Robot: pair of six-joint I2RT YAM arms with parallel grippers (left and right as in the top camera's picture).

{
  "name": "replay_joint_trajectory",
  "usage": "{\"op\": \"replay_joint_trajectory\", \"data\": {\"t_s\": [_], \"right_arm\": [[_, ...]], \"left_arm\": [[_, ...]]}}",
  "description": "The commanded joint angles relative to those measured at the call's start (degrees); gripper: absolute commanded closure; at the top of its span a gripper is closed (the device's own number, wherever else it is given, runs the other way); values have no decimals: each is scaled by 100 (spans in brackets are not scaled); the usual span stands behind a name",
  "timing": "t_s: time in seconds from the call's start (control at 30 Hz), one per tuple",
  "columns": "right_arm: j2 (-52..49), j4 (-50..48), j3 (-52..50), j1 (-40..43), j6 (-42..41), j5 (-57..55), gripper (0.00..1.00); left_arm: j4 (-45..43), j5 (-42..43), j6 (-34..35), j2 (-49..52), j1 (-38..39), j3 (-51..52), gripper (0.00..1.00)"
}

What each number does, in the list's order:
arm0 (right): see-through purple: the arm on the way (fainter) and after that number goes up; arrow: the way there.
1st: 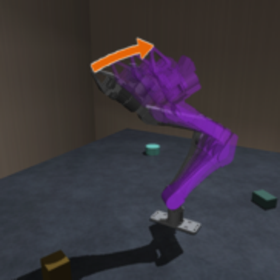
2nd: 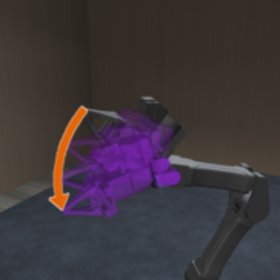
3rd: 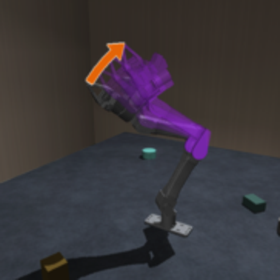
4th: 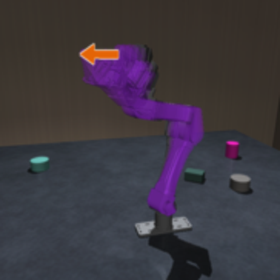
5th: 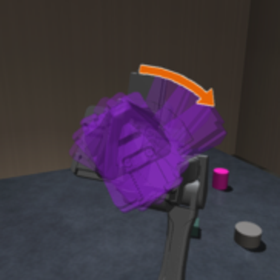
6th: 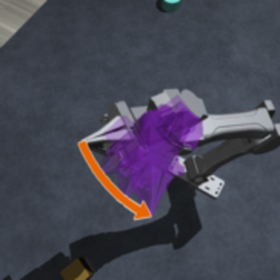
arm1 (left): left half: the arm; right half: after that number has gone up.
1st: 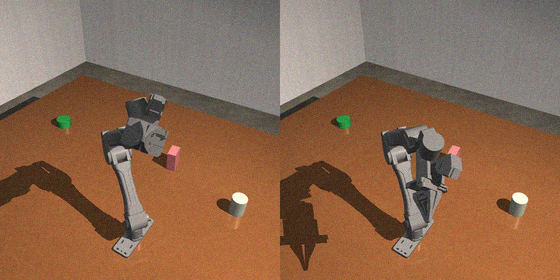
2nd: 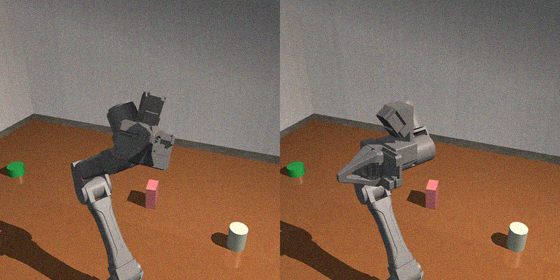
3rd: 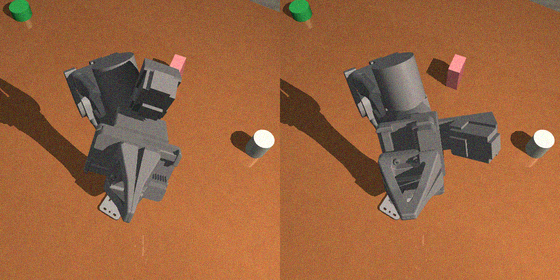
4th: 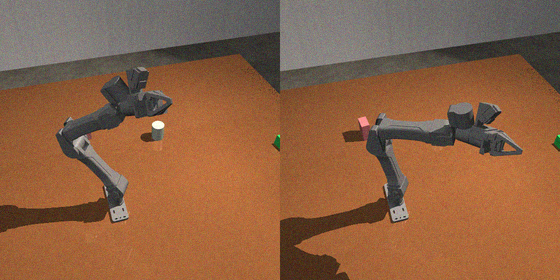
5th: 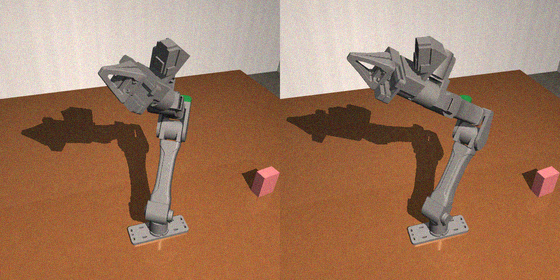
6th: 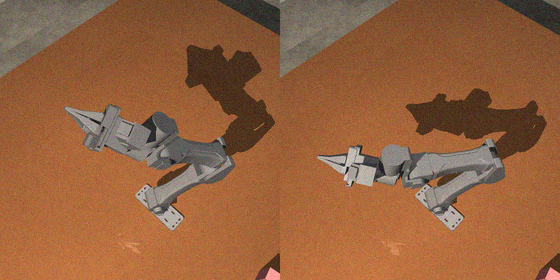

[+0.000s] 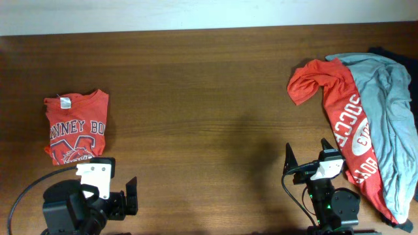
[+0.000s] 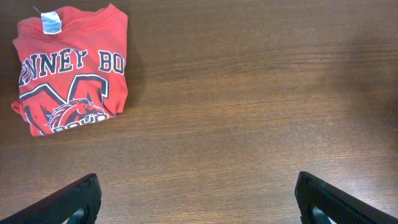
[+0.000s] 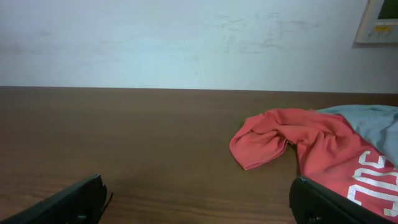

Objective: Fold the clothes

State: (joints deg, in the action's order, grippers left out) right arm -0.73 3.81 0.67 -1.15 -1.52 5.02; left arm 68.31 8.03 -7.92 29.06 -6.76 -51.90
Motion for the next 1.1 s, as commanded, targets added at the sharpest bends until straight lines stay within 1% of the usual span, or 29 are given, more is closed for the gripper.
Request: {"op": "replay_joint_trajectory", "data": {"t_s": [0.0,0.43,0.53,0.6,0.7,0.77,0.87,0.97,1.07], "right_arm": [[37,22,-35,4,-24,11,1],[37,22,-35,4,-24,11,1],[37,22,-35,4,-24,11,1],[37,22,-35,4,-24,11,1],[37,22,-35,4,-24,11,1],[37,22,-35,4,-24,11,1],[37,22,-35,4,-24,11,1],[37,22,-35,4,-24,11,1],[37,22,-35,4,-24,11,1]], "left_arm": [[-7,-39,-92,-42,2,7,0],[-9,-39,-92,-57,2,7,0],[-17,-39,-94,-269,2,35,0],[-37,-188,-92,-428,2,81,0],[-243,-142,-90,-715,2,400,0],[-546,-142,-92,-942,4,772,0],[-1502,-122,-92,-1414,57,1550,0],[-2942,-24,-50,-2028,190,2662,0],[-4048,205,-48,-2439,264,3480,0]]}}
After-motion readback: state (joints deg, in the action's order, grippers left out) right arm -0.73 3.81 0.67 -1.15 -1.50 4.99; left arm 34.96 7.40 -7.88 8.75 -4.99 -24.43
